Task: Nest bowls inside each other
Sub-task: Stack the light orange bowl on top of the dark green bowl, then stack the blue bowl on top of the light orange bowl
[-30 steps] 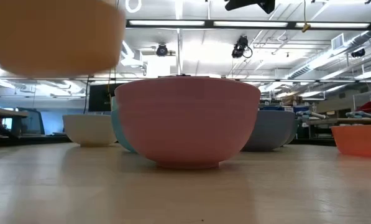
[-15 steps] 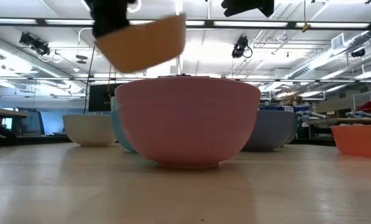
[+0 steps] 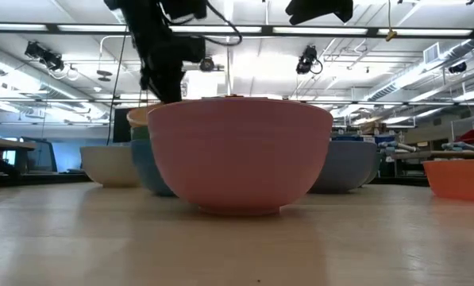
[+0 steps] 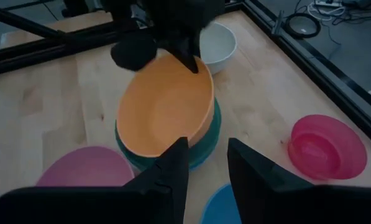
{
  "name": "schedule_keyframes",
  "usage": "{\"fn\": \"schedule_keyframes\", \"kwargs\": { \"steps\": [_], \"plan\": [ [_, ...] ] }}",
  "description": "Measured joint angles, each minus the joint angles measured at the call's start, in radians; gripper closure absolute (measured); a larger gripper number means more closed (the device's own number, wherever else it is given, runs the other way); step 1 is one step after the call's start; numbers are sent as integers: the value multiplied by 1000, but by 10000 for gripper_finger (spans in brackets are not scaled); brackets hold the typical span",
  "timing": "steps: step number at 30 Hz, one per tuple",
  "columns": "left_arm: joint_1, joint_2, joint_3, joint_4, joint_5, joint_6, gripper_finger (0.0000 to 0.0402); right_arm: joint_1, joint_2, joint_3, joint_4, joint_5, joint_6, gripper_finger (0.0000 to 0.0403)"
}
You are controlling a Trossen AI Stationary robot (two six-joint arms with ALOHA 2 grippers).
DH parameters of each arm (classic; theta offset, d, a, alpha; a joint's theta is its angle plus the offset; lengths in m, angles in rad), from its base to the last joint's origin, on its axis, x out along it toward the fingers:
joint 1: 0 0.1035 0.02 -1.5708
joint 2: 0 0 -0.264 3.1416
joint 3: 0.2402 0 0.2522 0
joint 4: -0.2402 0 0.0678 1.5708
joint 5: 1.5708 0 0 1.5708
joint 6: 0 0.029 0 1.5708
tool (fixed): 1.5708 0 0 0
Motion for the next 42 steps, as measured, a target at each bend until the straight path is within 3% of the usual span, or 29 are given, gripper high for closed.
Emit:
{"fn": "schedule_keyframes", "kwargs": {
  "steps": [5, 14, 20, 26, 34, 42],
  "plan": [
    [13, 55, -1, 53, 28, 10, 387, 0, 0, 0, -1, 0, 0, 302],
    [13, -3, -1, 64, 29, -1, 254, -8, 0, 0, -143, 18, 57, 302],
    [-5, -70, -1, -22, 24, -41, 198, -8, -1, -8, -203, 24, 89, 302],
    [-76, -203, 0, -92, -45, -100, 189, -8, -1, -122, -237, -23, 137, 302],
    [-166, -409, 2, -106, -71, -184, 188, -16, 0, -305, 0, -104, 123, 279],
    [-238, -469, 1, -128, -99, -238, 188, -43, 0, -379, 66, -177, 121, 229]
  ]
}}
